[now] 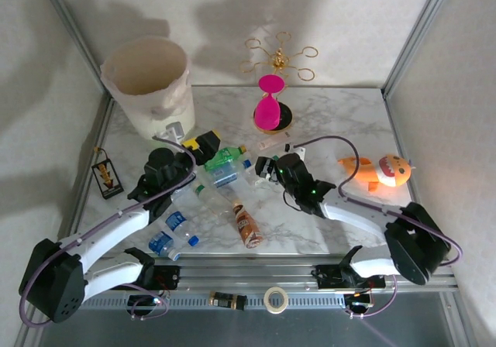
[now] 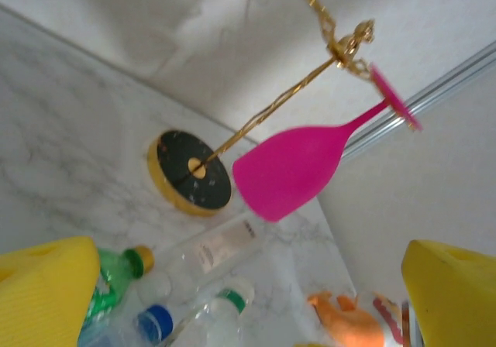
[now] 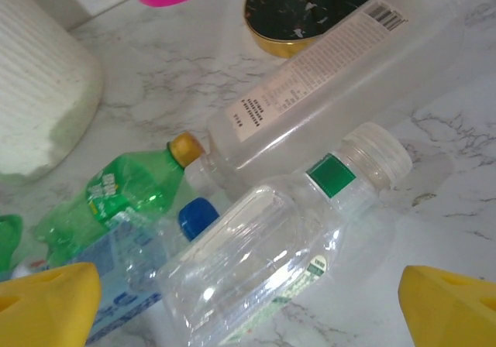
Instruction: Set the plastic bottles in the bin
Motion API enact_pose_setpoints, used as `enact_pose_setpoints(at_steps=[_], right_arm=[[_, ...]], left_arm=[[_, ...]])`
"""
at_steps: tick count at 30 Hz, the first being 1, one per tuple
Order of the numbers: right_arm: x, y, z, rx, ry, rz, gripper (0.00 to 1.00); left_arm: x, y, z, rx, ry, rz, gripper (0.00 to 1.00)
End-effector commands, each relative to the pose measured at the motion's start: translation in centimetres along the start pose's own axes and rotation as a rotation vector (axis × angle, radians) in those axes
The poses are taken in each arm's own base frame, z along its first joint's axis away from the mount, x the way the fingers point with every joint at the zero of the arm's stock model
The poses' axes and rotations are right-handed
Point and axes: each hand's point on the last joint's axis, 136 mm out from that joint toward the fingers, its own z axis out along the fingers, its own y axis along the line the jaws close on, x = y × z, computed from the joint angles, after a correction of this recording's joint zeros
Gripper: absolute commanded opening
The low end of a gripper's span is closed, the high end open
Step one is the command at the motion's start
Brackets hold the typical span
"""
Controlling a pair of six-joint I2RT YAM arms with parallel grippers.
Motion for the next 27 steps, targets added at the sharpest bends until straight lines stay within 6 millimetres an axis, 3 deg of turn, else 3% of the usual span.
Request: enact_pose_setpoints(at_steps=[1,6,9,20,27], right_arm=[[-0.2,-0.9,1.4,0.065,0.04,0.063,0.99],[0.8,-0.8,3.7,0.053,0.13,0.123,0.99],[0.7,-1.7,5.0,0.06,0.161,0.159,0.99],[1.9,-2.4,8.0,0.081,0.226,0.178,0.99],[3.4,-3.9,8.5,0.1,0.27,0.187,0.99]], left_arm=[[0.7,-0.2,0.0,0.028,-0.028,-0.057,1.0],[5.2,1.8,-0.5,-0.006,0.029,-0.11,1.0],[6.6,2.7,-0.6,-0.028,0.046,-0.126,1.0],[7.7,2.8,0.4,-0.044,0.08,-0.1,1.0],[7.8,3.1,0.3,-0.059,0.077,-0.106,0.99]])
